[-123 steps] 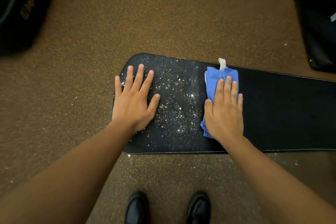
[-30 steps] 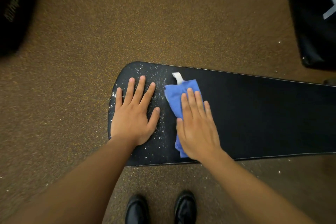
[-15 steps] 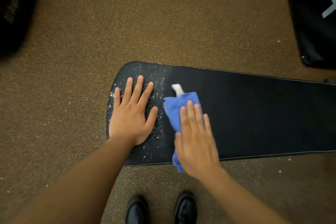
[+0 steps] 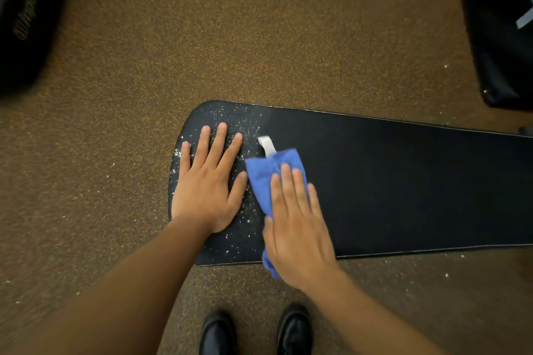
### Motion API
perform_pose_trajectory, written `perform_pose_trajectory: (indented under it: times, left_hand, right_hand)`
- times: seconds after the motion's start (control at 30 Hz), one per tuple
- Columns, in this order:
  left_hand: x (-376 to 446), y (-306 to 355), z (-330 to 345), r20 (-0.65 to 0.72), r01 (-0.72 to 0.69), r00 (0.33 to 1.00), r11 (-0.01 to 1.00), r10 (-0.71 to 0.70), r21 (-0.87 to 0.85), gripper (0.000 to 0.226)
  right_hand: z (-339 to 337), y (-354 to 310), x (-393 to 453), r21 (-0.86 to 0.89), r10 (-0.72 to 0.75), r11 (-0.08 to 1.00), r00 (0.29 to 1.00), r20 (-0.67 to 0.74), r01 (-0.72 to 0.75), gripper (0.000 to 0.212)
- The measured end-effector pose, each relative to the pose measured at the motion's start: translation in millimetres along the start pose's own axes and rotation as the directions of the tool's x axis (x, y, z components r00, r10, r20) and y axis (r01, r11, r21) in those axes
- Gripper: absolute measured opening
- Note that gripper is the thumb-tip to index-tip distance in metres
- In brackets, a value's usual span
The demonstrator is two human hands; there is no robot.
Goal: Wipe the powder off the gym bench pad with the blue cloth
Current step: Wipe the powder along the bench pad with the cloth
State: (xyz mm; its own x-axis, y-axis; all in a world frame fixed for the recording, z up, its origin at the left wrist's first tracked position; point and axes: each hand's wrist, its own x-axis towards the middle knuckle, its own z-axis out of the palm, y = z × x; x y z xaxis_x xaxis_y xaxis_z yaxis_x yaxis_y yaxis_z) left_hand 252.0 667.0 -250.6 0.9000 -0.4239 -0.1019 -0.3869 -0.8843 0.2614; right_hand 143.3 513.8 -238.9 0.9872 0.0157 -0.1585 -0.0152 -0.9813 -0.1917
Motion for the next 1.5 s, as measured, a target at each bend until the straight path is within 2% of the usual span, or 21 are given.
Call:
perform_pose_trajectory:
  times: [0.07, 0.17, 0.23, 0.3, 0.4, 0.5, 0.57, 0.67, 0.77, 0.83, 0.93, 1.07, 1.13, 1.23, 1.4, 1.43, 1.5]
  left_hand:
    - [0, 0, 0, 0.004, 0.003, 1.0, 1.0, -0.003, 0.007, 0.065]
    - [-1, 0, 0, 0.014, 0.017, 1.0, 1.0, -0.017, 0.016, 0.065]
    - [-1, 1, 0, 0.016, 0.017, 1.0, 1.0, -0.018, 0.012, 0.065]
    - [-1, 1, 0, 0.02, 0.016, 1.0, 1.0, -0.016, 0.014, 0.065]
    - [-1, 1, 1, 0.026, 0.024, 0.999, 0.999, -0.024, 0.025, 0.066]
    - [0, 0, 1, 0.023, 0.015, 1.0, 1.0, -0.016, 0.006, 0.065]
    - [0, 0, 0, 0.022, 0.014, 1.0, 1.0, -0.014, 0.009, 0.065]
    - [0, 0, -1, 0.028, 0.018, 0.999, 1.0, -0.019, 0.019, 0.065]
    - [-1, 1, -1, 0.033, 0.025, 0.999, 0.999, -0.026, 0.035, 0.064]
    - [-1, 1, -1, 0.03, 0.026, 0.999, 0.999, -0.027, 0.028, 0.065]
    - [-1, 1, 0, 0.03, 0.024, 0.999, 0.999, -0.025, 0.025, 0.066]
    - [1, 1, 0, 0.036, 0.014, 0.999, 1.0, -0.014, -0.003, 0.066]
    - [1, 1, -1, 0.024, 0.008, 1.0, 1.0, -0.007, -0.01, 0.065]
    - [0, 0, -1, 0.018, 0.015, 1.0, 1.0, -0.015, -0.003, 0.065]
    - [-2, 1, 0, 0.027, 0.013, 1.0, 1.0, -0.014, 0.003, 0.065]
    - [-2, 1, 1, 0.025, 0.013, 1.0, 1.0, -0.013, 0.002, 0.066]
    - [-1, 1, 1, 0.02, 0.015, 1.0, 1.0, -0.015, 0.003, 0.066]
  right_hand:
    - [-1, 19, -5, -0.027, 0.008, 1.0, 1.0, 0.001, -0.008, 0.065]
    - [-6, 37, 40, -0.036, 0.181, 0.982, 0.982, -0.056, -0.183, 0.067]
    - [-13, 34, 82, 0.025, 0.309, 0.951, 0.947, -0.088, -0.307, 0.067]
    - [-14, 21, 108, 0.062, 0.352, 0.935, 0.932, -0.081, -0.348, 0.067]
    - [-9, -2, 96, 0.029, 0.251, 0.968, 0.964, -0.088, -0.249, 0.066]
    - [-1, -9, 38, -0.005, 0.074, 0.997, 0.997, -0.032, -0.074, 0.064]
    - [1, 3, 2, -0.002, 0.025, 1.0, 1.0, 0.002, -0.025, 0.063]
    - [-4, 37, -2, -0.005, 0.129, 0.992, 0.992, 0.003, -0.129, 0.063]
    - [-14, 44, 56, 0.022, 0.321, 0.947, 0.944, -0.074, -0.32, 0.065]
    - [-18, 31, 99, 0.083, 0.386, 0.921, 0.921, -0.048, -0.381, 0.065]
    - [-14, 0, 113, 0.084, 0.307, 0.95, 0.949, -0.066, -0.302, 0.065]
    - [-1, -13, 40, -0.006, 0.056, 0.998, 0.998, -0.033, -0.056, 0.062]
    - [4, 0, 9, -0.021, 0.01, 1.0, 1.0, -0.009, -0.01, 0.062]
    - [2, 15, 7, -0.044, 0.047, 0.998, 0.999, -0.012, -0.047, 0.062]
    - [-10, 9, 95, 0.023, 0.309, 0.951, 0.948, -0.075, -0.308, 0.065]
    - [-12, 6, 106, 0.03, 0.323, 0.946, 0.943, -0.074, -0.322, 0.066]
    - [-10, -3, 104, 0.02, 0.263, 0.965, 0.961, -0.083, -0.262, 0.065]
